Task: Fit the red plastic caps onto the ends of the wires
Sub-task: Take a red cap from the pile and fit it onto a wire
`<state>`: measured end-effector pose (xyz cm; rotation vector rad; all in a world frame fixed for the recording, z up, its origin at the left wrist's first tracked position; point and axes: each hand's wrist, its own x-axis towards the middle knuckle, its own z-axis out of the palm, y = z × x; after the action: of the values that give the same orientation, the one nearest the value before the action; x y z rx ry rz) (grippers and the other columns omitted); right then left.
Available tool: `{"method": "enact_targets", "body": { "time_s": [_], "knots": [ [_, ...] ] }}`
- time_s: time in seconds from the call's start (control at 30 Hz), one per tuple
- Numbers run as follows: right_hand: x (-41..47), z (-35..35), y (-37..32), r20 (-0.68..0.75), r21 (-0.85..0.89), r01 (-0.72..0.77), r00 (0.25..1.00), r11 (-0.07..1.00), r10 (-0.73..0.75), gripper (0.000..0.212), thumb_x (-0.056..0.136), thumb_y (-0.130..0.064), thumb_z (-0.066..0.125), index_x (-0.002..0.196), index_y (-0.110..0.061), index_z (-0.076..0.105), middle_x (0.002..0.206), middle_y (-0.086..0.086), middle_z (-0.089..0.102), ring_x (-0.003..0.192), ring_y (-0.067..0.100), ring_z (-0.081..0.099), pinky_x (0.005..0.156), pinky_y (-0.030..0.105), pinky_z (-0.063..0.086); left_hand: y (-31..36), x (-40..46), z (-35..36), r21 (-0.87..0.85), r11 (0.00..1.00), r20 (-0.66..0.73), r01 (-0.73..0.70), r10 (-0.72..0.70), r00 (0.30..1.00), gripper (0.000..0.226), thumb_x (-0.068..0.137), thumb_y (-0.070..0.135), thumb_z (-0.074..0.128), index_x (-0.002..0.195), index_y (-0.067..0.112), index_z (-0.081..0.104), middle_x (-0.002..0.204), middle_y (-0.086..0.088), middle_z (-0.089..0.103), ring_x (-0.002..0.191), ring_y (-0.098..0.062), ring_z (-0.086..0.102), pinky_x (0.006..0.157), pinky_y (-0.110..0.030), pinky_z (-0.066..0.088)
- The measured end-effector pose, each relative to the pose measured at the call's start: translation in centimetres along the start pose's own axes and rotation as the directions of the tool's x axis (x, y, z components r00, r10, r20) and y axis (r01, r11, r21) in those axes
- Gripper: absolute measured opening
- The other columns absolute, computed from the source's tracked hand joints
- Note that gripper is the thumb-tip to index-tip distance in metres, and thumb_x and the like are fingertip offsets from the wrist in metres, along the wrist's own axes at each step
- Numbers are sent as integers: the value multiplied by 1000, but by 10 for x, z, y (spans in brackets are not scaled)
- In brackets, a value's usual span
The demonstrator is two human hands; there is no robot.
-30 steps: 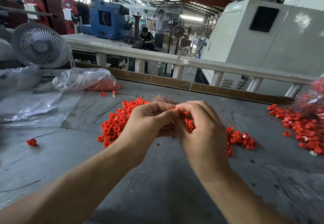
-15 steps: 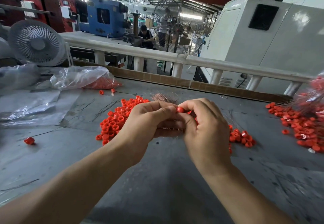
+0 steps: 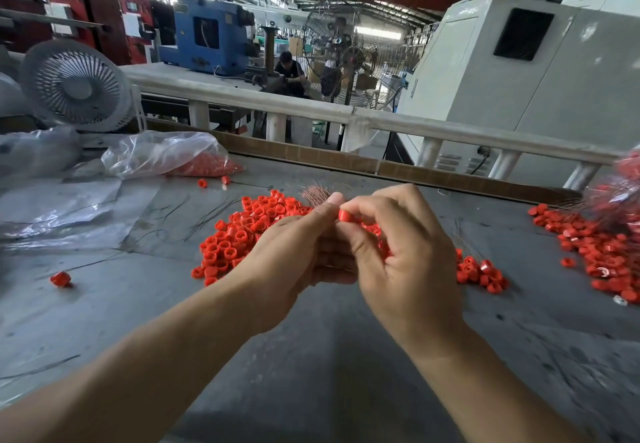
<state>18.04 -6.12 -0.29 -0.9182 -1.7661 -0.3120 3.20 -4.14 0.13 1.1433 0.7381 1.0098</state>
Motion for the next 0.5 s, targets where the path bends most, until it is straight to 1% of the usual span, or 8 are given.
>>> {"method": "enact_targets", "body": {
  "time_s": [0.07, 0.1, 0.17, 0.2, 0.27, 0.37, 0.43, 0.5],
  "knots": [
    [-3, 2, -2, 25, -2, 32, 999, 999, -32, 7, 94, -15, 72, 100, -10, 73, 87, -5, 60, 76, 8, 56, 63, 31, 51, 3, 1, -1, -59, 998, 26, -21, 22, 999, 47, 102, 43, 48, 99, 3, 72, 98, -21, 72, 91, -31, 70, 82, -38, 59],
    [-4, 3, -2, 35, 11, 34, 999, 999, -34, 8, 93, -15, 73, 100, -10, 73, 86, -6, 63, 74, 6, 57, 64, 30, 52, 4, 2, -3, -72, 997, 36, -35, 38, 999, 43, 103, 39, 48, 98, 4, 72, 96, -20, 71, 89, -29, 70, 82, -37, 58],
    [-7, 6, -1, 54, 58, 7, 999, 998, -10, 11, 92, -17, 74, 100, -10, 72, 89, -4, 69, 77, 10, 64, 67, 32, 55, 4, 4, -7, -90, 993, 25, -77, 79, 997, 37, 103, 32, 52, 99, 1, 72, 95, -20, 70, 89, -29, 68, 88, -41, 53],
    [-7, 7, 0, 61, 80, -13, 998, 997, 9, 12, 92, -18, 75, 100, -10, 72, 90, -4, 70, 79, 12, 66, 68, 33, 56, 3, 4, -9, -103, 989, 10, -102, 103, 995, 32, 102, 28, 55, 95, 3, 73, 92, -17, 70, 87, -28, 68, 87, -40, 53],
    [-8, 10, 1, 68, 115, -52, 997, 992, 45, 13, 90, -19, 77, 99, -11, 72, 91, -4, 71, 80, 12, 67, 70, 34, 56, 3, 4, -10, -121, 982, -16, -146, 145, 989, 24, 99, 22, 59, 86, 6, 73, 83, -12, 69, 79, -22, 68, 79, -32, 56],
    [-7, 12, 0, 69, 148, -62, 996, 987, 53, 15, 90, -21, 78, 98, -11, 71, 91, -6, 69, 79, 8, 65, 71, 30, 56, 3, 3, -12, -132, 973, -30, -190, 187, 982, 16, 92, 19, 65, 89, 4, 71, 81, -12, 69, 76, -22, 68, 71, -29, 57],
    [-7, 11, 1, 75, 154, -56, 996, 986, 45, 16, 88, -18, 81, 98, -12, 70, 91, -7, 68, 81, 7, 64, 72, 26, 55, 5, 3, -12, -110, 969, -53, -223, 218, 975, 17, 89, 19, 67, 92, 4, 72, 82, -14, 70, 75, -23, 69, 67, -30, 57],
    [-8, 10, 2, 106, 151, -76, 992, 986, 60, 19, 86, -13, 82, 100, -13, 70, 94, -7, 68, 84, 7, 64, 75, 25, 54, 6, 3, -12, -102, 962, -101, -254, 244, 964, 19, 86, 19, 69, 94, 2, 72, 83, -14, 71, 74, -23, 69, 62, -28, 56]
  ]
}}
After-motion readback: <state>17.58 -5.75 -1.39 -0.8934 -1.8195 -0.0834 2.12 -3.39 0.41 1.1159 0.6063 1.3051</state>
